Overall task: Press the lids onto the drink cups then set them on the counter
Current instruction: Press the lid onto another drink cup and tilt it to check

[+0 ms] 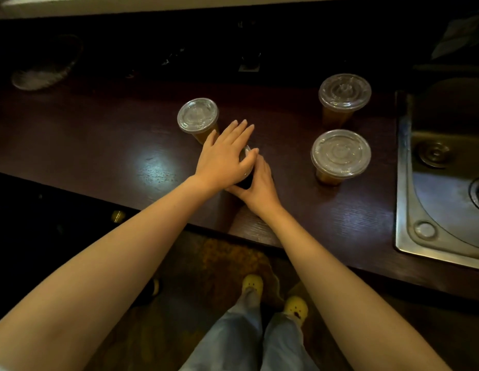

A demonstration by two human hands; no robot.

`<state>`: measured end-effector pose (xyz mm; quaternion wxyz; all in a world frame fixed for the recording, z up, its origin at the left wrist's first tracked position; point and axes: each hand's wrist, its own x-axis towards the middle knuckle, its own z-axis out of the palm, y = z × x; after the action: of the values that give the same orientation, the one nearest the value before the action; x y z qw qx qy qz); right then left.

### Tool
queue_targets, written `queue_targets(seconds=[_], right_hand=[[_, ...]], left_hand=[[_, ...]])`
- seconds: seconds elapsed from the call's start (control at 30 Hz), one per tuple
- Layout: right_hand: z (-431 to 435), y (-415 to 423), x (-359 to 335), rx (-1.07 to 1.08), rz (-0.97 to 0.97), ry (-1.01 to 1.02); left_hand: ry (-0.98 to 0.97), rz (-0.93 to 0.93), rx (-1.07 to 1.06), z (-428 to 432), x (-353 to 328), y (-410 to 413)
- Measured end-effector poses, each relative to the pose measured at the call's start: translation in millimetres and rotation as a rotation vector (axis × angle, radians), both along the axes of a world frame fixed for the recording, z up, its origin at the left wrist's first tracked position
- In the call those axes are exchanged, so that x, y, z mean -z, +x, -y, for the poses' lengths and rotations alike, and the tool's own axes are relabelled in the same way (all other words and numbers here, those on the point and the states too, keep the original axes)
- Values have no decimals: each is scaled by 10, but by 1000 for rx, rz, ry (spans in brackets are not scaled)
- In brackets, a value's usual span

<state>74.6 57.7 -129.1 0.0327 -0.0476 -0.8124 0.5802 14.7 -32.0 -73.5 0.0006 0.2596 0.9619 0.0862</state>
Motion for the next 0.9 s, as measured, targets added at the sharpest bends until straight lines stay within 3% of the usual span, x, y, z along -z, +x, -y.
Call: queue_targets(seconds=[0.23, 0.37, 0.47, 0.6, 0.73, 0.8, 0.9], right_hand=[[-121, -137, 22, -191, 105, -8], [-131, -105, -55, -167, 93, -130], [-142, -52, -129, -116, 74, -140], [-233, -109, -446, -60, -38, -99], [-437, -251, -1040, -15, -217, 29], [-539, -329, -1340, 48, -328, 175], [-644, -415, -1752, 125, -464, 417]], left_hand=[[42, 30, 9, -10, 14, -26], [39, 45, 57, 13, -9, -42], [32, 169, 120, 31, -145, -89], [252, 297, 143, -3, -593, -248], [332, 244, 69, -78, -1255, -387], [371, 374, -46, -106, -1583, -430], [652, 785, -75, -133, -1982, -434]])
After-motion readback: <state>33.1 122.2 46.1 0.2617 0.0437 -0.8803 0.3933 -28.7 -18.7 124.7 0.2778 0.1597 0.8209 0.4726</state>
